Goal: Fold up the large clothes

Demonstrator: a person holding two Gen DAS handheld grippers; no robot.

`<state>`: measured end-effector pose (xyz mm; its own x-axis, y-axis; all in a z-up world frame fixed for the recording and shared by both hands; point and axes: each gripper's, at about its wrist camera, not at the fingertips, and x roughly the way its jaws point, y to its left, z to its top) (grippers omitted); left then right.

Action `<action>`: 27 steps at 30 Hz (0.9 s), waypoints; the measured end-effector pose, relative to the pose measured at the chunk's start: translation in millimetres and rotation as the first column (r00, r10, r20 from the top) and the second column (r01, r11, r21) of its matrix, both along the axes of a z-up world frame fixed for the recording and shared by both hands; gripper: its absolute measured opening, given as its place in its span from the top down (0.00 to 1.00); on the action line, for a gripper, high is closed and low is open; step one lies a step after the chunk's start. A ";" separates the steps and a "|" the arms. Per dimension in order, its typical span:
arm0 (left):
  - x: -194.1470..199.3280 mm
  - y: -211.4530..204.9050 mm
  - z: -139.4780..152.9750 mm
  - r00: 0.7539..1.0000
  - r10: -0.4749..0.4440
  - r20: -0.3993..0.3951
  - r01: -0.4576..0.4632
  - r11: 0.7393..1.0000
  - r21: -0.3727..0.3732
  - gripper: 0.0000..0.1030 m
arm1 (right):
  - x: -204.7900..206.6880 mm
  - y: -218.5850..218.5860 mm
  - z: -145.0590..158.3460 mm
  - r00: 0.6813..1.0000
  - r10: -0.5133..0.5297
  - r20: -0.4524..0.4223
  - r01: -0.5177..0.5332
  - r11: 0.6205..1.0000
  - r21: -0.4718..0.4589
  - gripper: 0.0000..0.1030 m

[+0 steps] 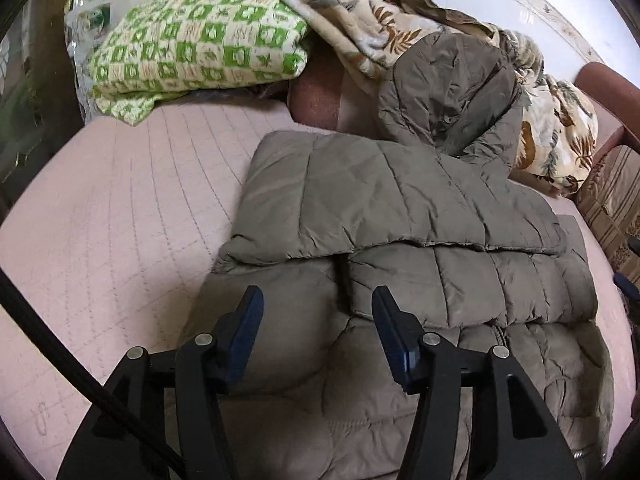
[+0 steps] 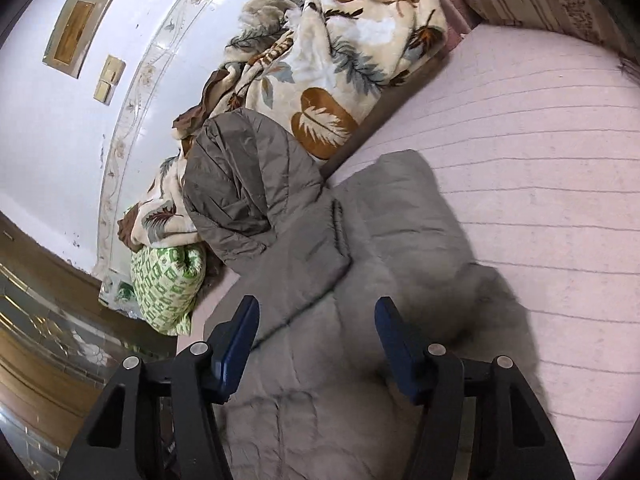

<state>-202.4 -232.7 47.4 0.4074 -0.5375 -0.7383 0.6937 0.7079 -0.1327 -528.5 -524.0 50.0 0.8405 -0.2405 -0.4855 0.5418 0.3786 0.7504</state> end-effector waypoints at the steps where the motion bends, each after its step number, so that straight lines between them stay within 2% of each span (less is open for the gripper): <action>1: 0.8 -2.0 -2.2 1.000 -0.017 -0.015 0.017 1.000 0.001 0.46 | 8.7 -3.3 -0.5 1.000 0.001 -0.005 0.000 1.000 0.010 0.37; 4: -2.7 -5.3 -0.9 1.000 -0.013 0.005 0.013 1.000 0.026 0.46 | 38.5 -17.0 -11.8 1.000 -0.012 -0.026 0.014 0.998 0.067 0.37; 9: 2.7 1.1 5.4 0.999 -0.007 -0.036 0.006 1.000 -0.030 0.46 | 76.4 -33.2 -35.1 0.999 -0.033 -0.044 0.039 0.988 0.149 0.37; 11: 4.8 0.4 4.1 0.999 0.003 -0.035 -0.004 1.000 -0.023 0.46 | 87.8 -39.4 -42.8 0.997 -0.045 -0.069 0.056 0.985 0.165 0.44; 12: 6.0 -0.1 2.9 0.999 0.005 -0.038 -0.006 1.000 -0.020 0.46 | 91.8 -42.8 -47.9 0.995 -0.060 -0.085 0.074 0.982 0.176 0.50; 14: 8.2 -1.0 1.2 0.999 0.007 -0.051 -0.008 1.000 -0.017 0.46 | 98.5 -48.9 -56.6 0.993 -0.061 -0.097 0.079 0.977 0.197 0.70; 15: 8.9 -0.3 1.3 0.999 0.009 -0.053 -0.010 1.000 -0.020 0.46 | 100.1 -51.0 -60.3 0.993 -0.059 -0.105 0.080 0.975 0.205 0.76; 16: 9.5 1.2 1.7 0.999 0.011 -0.053 -0.012 1.000 -0.023 0.46 | 99.2 -51.2 -60.2 0.994 -0.063 -0.094 0.081 0.975 0.207 0.78; 21: 12.8 6.5 5.5 0.998 0.033 -0.050 -0.035 0.998 -0.048 0.46 | 73.4 -24.3 -23.2 0.996 -0.081 -0.032 0.084 0.992 0.090 0.81; 24: 12.6 5.5 4.8 0.998 0.036 -0.050 -0.038 0.998 -0.046 0.46 | 55.8 -3.6 -5.2 0.995 -0.084 -0.044 0.085 0.996 0.022 0.81; 27: 12.1 2.4 1.7 0.998 0.041 -0.044 -0.043 0.999 -0.029 0.46 | 55.9 2.8 -13.3 0.977 -0.087 -0.197 0.082 0.996 -0.035 0.81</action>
<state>-190.3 -230.2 49.1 0.3977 -0.5426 -0.7398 0.6564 0.7317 -0.1838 -472.6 -521.2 36.7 0.7044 -0.3215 -0.6329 0.7096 0.3431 0.6154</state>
